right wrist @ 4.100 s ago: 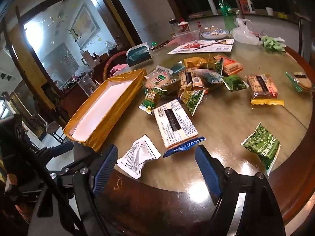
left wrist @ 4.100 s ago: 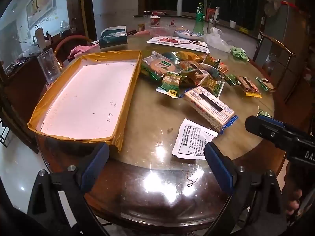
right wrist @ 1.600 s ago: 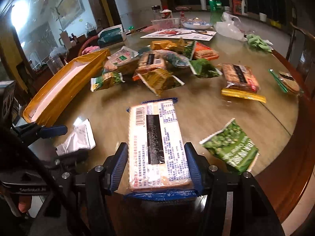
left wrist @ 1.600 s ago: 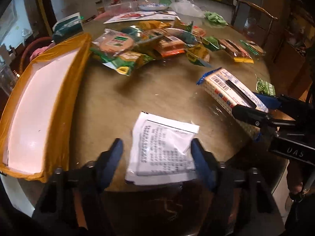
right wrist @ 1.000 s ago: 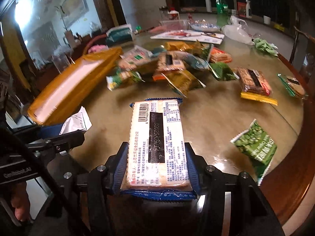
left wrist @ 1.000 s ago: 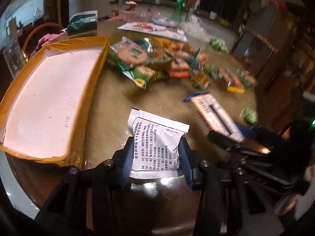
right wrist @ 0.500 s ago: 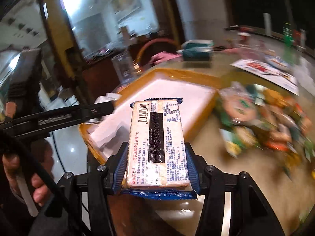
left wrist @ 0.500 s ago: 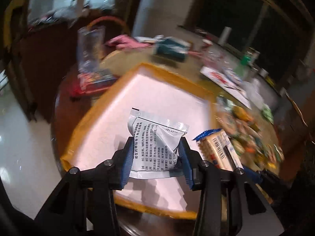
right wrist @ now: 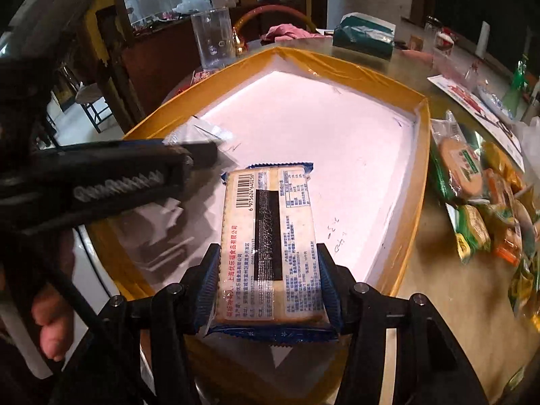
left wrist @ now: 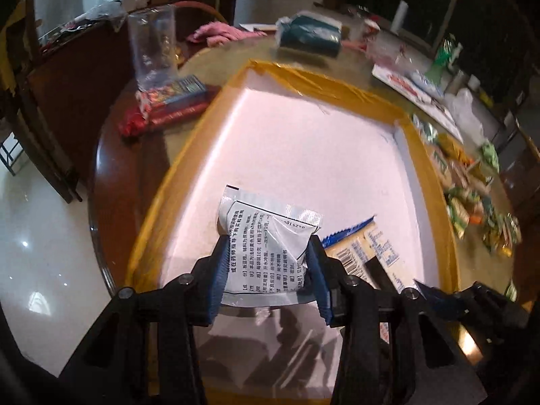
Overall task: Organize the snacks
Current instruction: 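Carry the wafer pack and white sachet into the orange tray and release both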
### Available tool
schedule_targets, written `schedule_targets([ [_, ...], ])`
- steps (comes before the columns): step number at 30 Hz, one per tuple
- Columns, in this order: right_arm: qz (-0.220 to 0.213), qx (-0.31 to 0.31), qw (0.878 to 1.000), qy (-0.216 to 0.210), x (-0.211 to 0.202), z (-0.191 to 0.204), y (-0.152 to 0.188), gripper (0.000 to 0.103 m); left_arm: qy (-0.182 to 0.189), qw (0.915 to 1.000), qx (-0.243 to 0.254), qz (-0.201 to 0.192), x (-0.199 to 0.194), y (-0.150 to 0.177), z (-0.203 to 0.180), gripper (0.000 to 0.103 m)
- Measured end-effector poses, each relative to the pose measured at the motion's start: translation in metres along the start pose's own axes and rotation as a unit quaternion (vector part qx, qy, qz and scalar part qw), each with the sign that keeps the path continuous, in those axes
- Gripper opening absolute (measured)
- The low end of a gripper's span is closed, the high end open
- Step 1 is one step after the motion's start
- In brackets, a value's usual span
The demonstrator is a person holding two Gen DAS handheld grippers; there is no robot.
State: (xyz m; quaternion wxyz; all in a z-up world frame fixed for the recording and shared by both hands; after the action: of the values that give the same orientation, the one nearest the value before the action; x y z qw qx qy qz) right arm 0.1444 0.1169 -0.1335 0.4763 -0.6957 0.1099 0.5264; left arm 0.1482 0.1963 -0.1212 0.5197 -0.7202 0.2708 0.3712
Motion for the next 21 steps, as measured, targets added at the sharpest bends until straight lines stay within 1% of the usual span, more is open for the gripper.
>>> schedule_targets([
  [3, -0.015, -0.008, 1.000, 0.011, 0.000, -0.003, -0.001, 0.055, -0.011, 0.9999, 0.000, 0.009, 0.007, 0.001, 0.002, 0.052],
  [4, -0.019, -0.008, 1.000, 0.014, -0.002, -0.003, -0.001, 0.055, -0.009, 0.9999, -0.001, 0.010, 0.006, 0.002, 0.002, 0.056],
  [5, -0.022, -0.007, 1.000, 0.011, -0.003, -0.003, -0.001, 0.056, 0.005, 0.9999, 0.000, 0.011, 0.004, 0.002, -0.001, 0.057],
  [6, -0.025, -0.006, 1.000, 0.006, -0.005, -0.003, -0.004, 0.057, 0.015, 0.9998, 0.000, 0.011, 0.001, 0.003, -0.004, 0.062],
  [7, -0.031, 0.005, 0.999, -0.011, -0.009, -0.004, -0.004, 0.061, 0.026, 0.9996, -0.002, 0.008, -0.003, 0.004, -0.007, 0.069],
  [8, -0.040, 0.017, 0.999, -0.030, -0.015, -0.005, -0.005, 0.067, 0.035, 0.9994, -0.004, 0.001, -0.008, 0.004, -0.010, 0.075],
  [9, -0.050, 0.026, 0.997, -0.043, -0.020, -0.006, -0.009, 0.072, 0.031, 0.9995, -0.005, -0.006, -0.012, 0.003, -0.012, 0.089],
  [10, -0.066, 0.039, 0.995, -0.059, -0.028, -0.009, -0.010, 0.080, 0.019, 0.9996, -0.004, -0.021, -0.019, 0.002, -0.014, 0.090],
  [12, -0.087, 0.055, 0.993, -0.062, -0.039, -0.020, -0.010, 0.080, 0.013, 0.9992, 0.002, -0.039, -0.031, 0.003, -0.021, 0.090],
  [13, -0.098, 0.065, 0.991, -0.066, -0.047, -0.027, -0.007, 0.080, 0.016, 0.9989, 0.005, -0.045, -0.036, 0.005, -0.028, 0.090],
  [15, -0.114, 0.076, 0.987, -0.088, -0.061, -0.034, 0.000, 0.080, 0.024, 0.9975, 0.019, -0.063, -0.049, 0.011, -0.045, 0.090],
  [18, -0.137, 0.098, 0.982, -0.091, -0.080, -0.054, 0.017, 0.080, 0.031, 0.9951, 0.040, -0.085, -0.064, 0.019, -0.071, 0.090],
  [21, -0.141, 0.123, 0.976, -0.112, -0.091, -0.075, 0.040, 0.080, 0.063, 0.9922, 0.064, -0.087, -0.072, 0.029, -0.108, 0.090],
])
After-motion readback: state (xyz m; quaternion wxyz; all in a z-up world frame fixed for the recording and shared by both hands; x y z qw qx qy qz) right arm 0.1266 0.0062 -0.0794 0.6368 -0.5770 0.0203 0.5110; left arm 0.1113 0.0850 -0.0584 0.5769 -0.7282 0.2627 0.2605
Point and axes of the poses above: each gripper's, at about its wrist camera, not at the fingertips, and x roughly the way its jaws point, z to its left, y to its underside, the point moved 10 cm from there along x, roughly the way its jaws point, and after that the axes turned 3 degrees about y, right-handed, at the moved point
